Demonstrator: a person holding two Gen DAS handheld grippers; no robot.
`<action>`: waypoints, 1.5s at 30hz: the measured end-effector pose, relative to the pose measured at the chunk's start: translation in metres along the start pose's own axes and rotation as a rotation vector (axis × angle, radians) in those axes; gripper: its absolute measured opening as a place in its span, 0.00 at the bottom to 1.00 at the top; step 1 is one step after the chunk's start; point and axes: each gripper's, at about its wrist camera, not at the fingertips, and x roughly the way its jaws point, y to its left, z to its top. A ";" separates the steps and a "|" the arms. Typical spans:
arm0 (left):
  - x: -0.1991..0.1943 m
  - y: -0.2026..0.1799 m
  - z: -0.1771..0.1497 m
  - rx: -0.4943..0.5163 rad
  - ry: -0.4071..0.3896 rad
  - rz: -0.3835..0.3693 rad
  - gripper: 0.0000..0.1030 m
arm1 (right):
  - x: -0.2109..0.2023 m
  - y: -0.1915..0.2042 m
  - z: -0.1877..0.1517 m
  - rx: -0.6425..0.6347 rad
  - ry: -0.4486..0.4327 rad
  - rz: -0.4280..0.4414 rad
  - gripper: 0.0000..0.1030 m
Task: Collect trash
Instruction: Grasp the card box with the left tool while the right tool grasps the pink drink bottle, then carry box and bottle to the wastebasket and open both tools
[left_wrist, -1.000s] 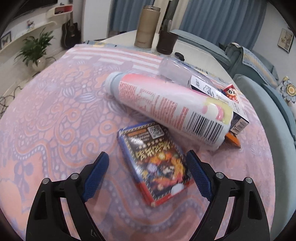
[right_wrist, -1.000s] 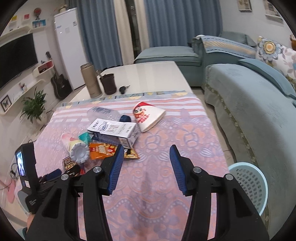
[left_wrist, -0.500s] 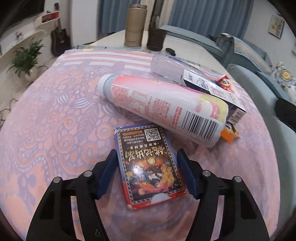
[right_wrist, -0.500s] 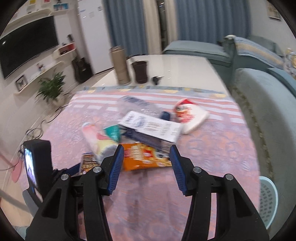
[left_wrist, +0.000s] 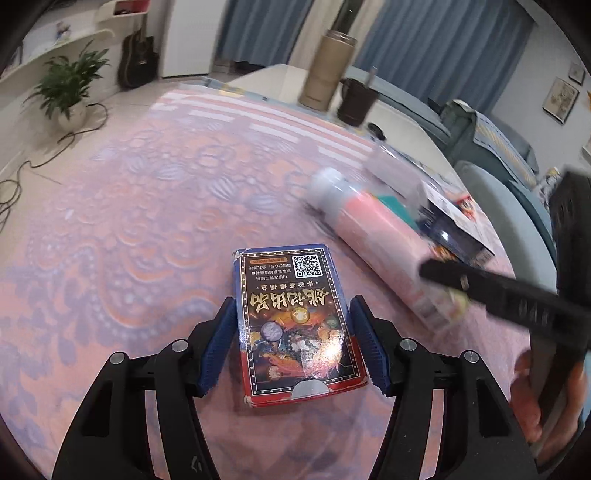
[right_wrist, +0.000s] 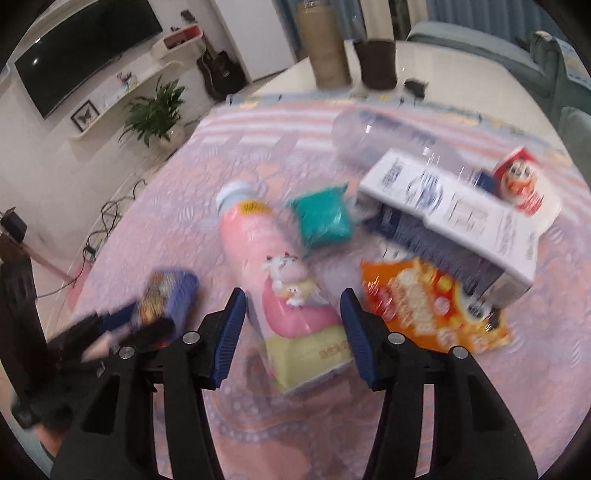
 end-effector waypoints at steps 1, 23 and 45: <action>-0.001 0.005 0.003 -0.013 -0.007 -0.003 0.58 | 0.000 0.003 -0.002 -0.009 0.009 0.005 0.46; -0.014 0.002 0.017 0.029 -0.071 -0.038 0.58 | 0.026 0.025 -0.009 0.015 0.142 0.001 0.46; -0.063 -0.189 0.009 0.334 -0.190 -0.383 0.58 | -0.202 -0.085 -0.068 0.263 -0.318 -0.105 0.45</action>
